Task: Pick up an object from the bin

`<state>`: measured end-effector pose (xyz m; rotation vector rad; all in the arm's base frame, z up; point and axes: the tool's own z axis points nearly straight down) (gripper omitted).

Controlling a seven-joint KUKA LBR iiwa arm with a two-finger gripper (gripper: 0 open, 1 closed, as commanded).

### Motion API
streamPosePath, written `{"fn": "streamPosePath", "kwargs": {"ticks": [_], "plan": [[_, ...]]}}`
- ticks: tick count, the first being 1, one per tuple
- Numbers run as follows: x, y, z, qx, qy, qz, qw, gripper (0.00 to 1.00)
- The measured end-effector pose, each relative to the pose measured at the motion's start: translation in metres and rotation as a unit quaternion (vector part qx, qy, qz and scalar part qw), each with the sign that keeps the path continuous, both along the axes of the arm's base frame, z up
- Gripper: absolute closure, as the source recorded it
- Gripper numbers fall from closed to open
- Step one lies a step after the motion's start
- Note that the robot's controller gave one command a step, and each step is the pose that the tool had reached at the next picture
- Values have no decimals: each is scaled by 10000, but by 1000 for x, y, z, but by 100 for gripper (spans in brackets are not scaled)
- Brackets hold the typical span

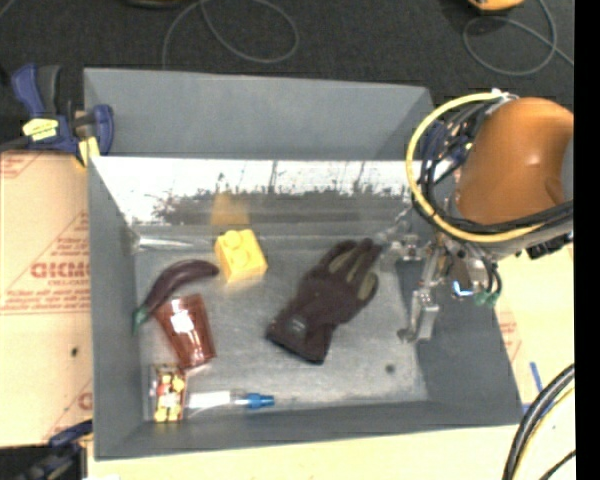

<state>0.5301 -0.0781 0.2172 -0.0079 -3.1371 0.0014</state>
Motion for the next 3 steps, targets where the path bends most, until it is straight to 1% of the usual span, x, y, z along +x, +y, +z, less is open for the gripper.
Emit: {"fn": "streamPosePath", "kwargs": {"ticks": [1,2,3], "plan": [[2,0,4,-7,-40,11,10000,0],[2,1,3,-6,-40,36,10000,0],[-6,17,-2,-4,-41,156,9999,0]]}}
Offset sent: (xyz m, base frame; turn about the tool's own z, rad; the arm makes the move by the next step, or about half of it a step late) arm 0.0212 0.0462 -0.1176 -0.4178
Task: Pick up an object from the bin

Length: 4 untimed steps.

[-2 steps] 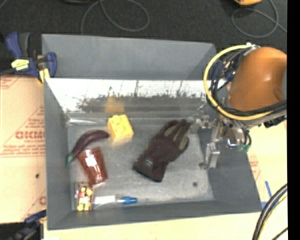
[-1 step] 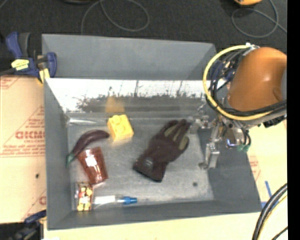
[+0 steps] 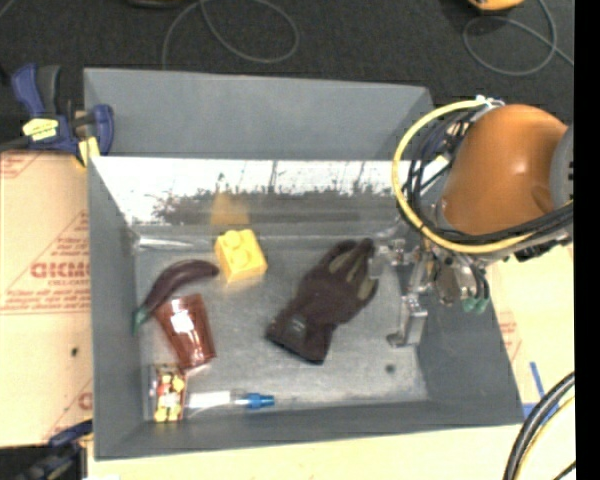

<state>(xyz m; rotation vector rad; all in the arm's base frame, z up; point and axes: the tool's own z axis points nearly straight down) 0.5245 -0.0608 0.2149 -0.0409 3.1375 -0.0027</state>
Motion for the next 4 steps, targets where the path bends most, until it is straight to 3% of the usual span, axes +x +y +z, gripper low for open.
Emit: {"fn": "streamPosePath", "kwargs": {"ticks": [1,2,3,4], "plan": [[6,16,-29,3,-27,-420,9991,0],[29,55,-61,-14,-27,569,9984,0],[35,79,-116,0,-64,755,9971,0],[27,69,-144,2,-32,-1385,9904,100]]}}
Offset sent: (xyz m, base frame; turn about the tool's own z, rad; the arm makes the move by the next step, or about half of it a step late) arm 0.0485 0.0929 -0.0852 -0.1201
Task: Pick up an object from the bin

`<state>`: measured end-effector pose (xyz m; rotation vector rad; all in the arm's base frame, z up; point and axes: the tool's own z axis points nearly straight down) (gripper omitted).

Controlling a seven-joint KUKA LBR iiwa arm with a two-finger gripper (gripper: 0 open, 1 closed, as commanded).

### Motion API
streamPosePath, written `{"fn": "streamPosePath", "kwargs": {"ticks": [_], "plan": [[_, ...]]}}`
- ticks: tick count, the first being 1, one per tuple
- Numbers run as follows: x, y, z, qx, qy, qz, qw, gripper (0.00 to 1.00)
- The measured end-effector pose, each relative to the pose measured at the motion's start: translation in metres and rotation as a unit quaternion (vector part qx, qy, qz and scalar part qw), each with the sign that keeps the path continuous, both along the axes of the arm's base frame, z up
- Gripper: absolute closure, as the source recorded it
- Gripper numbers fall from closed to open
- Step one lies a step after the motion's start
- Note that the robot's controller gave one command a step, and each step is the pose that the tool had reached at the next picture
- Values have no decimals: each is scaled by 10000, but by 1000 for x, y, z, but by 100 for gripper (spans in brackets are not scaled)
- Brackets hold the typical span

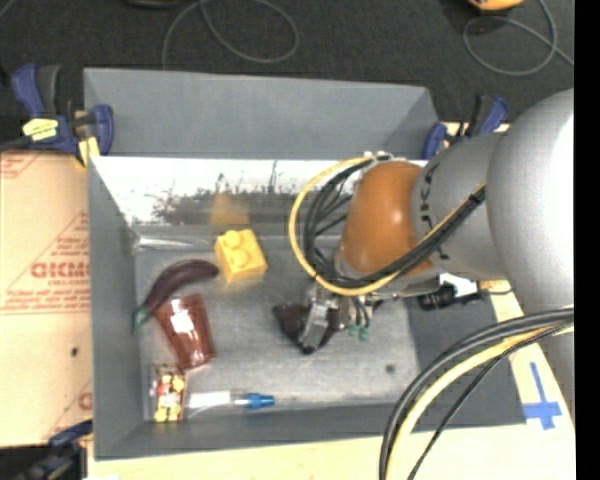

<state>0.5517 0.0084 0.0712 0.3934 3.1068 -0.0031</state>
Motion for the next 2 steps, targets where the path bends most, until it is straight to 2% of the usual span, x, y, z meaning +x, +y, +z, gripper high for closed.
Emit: {"fn": "streamPosePath", "kwargs": {"ticks": [1,2], "plan": [[0,0,0,-2,0,5,10000,100],[10,8,144,-2,-28,91,10000,100]]}}
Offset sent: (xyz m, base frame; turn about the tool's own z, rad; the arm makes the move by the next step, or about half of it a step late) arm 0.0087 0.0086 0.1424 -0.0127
